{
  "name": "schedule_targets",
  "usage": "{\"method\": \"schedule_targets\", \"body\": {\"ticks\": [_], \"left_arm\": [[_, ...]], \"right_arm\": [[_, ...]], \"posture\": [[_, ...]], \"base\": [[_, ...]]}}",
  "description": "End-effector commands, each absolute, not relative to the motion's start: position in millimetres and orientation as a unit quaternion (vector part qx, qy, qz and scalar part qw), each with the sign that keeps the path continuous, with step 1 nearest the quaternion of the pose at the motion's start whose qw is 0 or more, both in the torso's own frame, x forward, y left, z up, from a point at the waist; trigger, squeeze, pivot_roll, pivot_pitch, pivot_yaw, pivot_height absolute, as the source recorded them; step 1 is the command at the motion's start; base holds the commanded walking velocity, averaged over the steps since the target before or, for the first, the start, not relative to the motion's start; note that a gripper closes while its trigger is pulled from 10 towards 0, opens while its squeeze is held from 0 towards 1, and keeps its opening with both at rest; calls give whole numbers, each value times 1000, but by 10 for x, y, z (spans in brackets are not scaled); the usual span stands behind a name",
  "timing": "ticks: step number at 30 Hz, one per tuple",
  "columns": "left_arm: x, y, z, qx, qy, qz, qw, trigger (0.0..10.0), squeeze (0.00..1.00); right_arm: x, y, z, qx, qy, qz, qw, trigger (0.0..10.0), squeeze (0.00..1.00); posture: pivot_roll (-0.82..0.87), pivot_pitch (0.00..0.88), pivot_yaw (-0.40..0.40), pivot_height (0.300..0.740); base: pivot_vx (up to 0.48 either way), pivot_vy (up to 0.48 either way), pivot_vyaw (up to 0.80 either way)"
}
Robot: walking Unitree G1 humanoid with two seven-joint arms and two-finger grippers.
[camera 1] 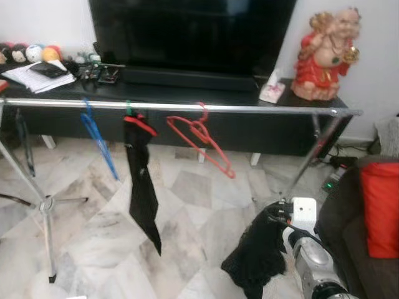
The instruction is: Hang hanger
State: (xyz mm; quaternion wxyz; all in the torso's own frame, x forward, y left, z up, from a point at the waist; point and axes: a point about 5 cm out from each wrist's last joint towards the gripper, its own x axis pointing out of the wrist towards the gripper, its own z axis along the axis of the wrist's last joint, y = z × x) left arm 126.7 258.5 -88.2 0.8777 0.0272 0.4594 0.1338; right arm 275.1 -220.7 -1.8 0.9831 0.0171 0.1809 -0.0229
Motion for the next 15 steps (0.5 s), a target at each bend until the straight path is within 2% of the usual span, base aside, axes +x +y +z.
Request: {"method": "schedule_targets", "body": {"ticks": [1,9,12,15], "left_arm": [[1242,2559,-898,26,462,130,877,10000,0],[1340,2594,-852,30,448,132,884,10000,0],[1411,2626,-809,39,431,133,892,10000,0],[1581,2728,-679,57,382,143,911,10000,0]], "right_arm": [[2806,-2235,51,18,163,-29,986,10000,0],[2833,-2211,61,24,165,-29,986,10000,0],[2835,-2213,63,26,165,-30,986,10000,0],[2822,-2232,52,28,168,-35,985,10000,0]], "posture": [[64,0,-61,716],[61,0,-52,716],[61,0,-49,716],[61,0,-48,716]], "base": [[0,-442,0],[0,-420,0],[0,0,0],[0,0,0]]}}
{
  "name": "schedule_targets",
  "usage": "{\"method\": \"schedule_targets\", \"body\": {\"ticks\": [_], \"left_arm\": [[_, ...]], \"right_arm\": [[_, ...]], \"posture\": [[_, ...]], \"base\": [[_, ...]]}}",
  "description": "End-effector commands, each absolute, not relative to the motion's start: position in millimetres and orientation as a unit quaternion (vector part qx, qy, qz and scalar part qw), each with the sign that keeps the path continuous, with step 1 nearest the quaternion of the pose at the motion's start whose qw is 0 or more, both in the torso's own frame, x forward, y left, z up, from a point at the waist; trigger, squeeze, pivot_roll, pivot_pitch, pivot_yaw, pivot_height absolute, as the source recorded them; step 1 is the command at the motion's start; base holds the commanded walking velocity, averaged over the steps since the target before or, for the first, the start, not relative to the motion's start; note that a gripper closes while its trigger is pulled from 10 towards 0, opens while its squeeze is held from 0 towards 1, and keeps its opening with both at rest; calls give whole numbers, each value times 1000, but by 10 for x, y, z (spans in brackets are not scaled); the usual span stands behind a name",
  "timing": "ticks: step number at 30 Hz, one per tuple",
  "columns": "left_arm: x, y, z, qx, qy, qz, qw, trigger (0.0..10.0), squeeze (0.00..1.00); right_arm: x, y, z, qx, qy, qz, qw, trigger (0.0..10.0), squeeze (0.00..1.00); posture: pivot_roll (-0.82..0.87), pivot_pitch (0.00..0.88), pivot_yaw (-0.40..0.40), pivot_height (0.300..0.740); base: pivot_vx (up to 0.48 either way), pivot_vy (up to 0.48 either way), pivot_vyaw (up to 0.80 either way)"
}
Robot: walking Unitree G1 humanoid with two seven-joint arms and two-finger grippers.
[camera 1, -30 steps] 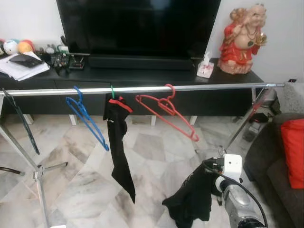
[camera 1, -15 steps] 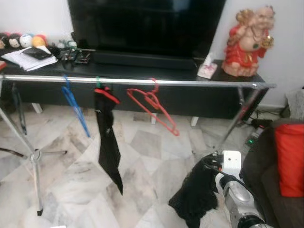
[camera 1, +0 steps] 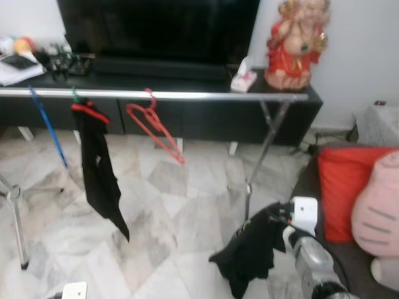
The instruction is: Hang hanger
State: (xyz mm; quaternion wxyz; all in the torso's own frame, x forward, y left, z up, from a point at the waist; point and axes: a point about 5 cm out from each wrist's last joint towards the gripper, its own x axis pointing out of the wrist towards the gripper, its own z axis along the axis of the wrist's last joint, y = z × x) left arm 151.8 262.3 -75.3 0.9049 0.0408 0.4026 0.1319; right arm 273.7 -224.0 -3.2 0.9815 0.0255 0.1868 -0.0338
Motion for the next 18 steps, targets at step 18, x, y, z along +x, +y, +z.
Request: {"method": "schedule_targets", "body": {"ticks": [18], "left_arm": [[2525,1927,739,119,-39,-17,992,10000,0]], "right_arm": [[2544,-2338,-239,33,266,-77,960,10000,0]], "posture": [[101,0,-60,716]], "base": [[0,0,0]]}}
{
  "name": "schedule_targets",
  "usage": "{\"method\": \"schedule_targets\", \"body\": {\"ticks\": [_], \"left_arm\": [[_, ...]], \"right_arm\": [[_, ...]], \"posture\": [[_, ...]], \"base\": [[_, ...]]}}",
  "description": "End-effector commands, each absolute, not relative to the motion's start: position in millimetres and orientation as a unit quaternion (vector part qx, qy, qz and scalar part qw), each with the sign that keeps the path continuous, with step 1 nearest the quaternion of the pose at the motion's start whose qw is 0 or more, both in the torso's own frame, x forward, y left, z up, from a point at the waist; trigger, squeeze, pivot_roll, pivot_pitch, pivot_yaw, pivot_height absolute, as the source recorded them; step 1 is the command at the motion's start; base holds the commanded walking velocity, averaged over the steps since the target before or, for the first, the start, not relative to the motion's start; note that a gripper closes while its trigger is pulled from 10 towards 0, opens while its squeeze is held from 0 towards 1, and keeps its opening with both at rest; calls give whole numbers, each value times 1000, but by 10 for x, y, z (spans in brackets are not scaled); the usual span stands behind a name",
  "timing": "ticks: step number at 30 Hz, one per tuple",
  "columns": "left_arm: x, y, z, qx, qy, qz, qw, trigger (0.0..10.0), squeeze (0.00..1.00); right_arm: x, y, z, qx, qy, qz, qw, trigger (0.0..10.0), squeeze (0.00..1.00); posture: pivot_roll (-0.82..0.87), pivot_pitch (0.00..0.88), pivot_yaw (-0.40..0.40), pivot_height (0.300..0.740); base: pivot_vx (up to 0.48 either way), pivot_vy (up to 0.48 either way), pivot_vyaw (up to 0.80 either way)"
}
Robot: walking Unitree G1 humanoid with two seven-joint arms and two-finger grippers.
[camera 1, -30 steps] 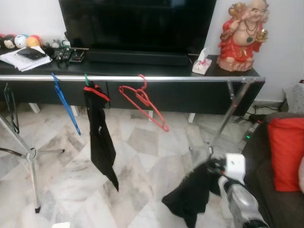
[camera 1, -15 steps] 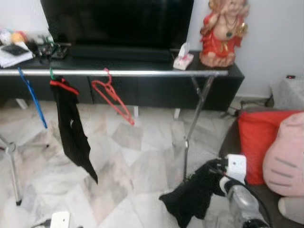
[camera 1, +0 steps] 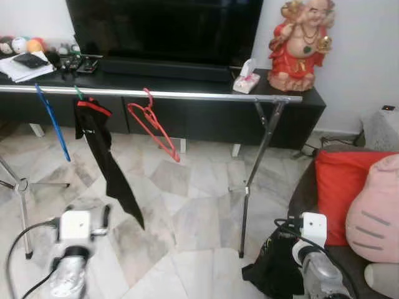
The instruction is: Hang hanger
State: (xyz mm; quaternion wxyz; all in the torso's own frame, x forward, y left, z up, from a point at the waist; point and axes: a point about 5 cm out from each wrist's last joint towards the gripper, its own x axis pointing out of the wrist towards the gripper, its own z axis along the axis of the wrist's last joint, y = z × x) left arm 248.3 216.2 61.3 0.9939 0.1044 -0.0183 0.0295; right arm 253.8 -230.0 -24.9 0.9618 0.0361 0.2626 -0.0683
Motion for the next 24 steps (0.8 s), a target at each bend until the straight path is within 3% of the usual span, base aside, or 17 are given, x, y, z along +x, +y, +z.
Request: {"method": "schedule_targets", "body": {"ticks": [1,8,22,24], "left_arm": [[2530,1837,782,116,-49,-26,992,10000,0],[2549,1401,939,91,-66,-76,991,10000,0],[2576,1432,1083,106,-47,-65,991,10000,0],[2585,1460,1049,113,-32,-57,991,10000,0]], "right_arm": [[2551,-2339,-234,35,264,-78,961,10000,0],[2614,-2307,-187,40,250,-74,964,10000,0],[2676,-2267,-130,26,233,-53,971,10000,0],[2683,-2255,-127,27,233,-50,971,10000,0]], "posture": [[101,0,-60,716],[92,0,-53,716],[89,0,-49,716],[92,0,-51,716]], "base": [[0,0,0],[0,0,0],[250,0,0],[307,0,775]]}}
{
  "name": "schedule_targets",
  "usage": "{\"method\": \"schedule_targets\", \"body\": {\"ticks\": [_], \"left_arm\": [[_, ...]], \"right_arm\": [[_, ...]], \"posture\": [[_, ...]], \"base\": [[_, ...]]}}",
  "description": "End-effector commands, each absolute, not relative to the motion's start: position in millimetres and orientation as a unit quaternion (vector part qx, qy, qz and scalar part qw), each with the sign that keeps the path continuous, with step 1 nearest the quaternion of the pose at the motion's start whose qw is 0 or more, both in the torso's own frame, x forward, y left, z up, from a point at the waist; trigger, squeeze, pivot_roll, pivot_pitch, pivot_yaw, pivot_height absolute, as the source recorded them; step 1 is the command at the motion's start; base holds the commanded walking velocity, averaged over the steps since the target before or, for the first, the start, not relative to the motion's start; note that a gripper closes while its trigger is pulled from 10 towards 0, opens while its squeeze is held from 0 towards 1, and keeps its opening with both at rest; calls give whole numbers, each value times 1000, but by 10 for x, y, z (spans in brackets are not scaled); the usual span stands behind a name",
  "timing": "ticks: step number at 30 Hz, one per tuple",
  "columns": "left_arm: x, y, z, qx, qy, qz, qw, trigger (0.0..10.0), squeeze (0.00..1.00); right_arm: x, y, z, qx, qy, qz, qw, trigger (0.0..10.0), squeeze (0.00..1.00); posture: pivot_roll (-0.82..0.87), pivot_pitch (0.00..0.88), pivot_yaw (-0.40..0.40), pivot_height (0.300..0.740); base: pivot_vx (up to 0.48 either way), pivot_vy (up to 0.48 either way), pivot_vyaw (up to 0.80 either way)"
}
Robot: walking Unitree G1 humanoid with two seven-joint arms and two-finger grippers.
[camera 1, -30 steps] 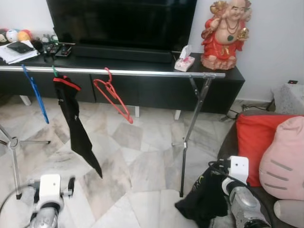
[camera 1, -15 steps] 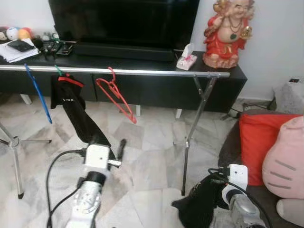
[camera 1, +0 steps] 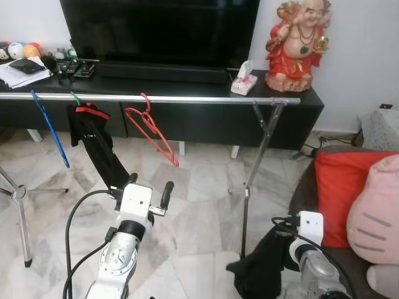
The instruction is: Hang hanger
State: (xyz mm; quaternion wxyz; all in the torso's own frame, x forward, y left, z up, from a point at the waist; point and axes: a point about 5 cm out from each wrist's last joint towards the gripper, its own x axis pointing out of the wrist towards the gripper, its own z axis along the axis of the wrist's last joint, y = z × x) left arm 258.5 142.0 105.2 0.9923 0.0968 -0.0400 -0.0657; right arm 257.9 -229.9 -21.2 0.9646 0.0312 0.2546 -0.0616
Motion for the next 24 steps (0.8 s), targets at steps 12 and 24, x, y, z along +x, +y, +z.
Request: {"method": "schedule_targets", "body": {"ticks": [12,24], "left_arm": [[2573,1441,1050,108,-23,-59,992,10000,0],[2586,1425,1084,109,-26,-58,992,10000,0]], "right_arm": [[2684,-2240,-131,33,232,-51,971,10000,0],[2696,-2210,-131,34,234,-45,971,10000,0]], "posture": [[89,0,-51,716],[93,0,-57,716]], "base": [[308,0,67],[310,0,0]]}}
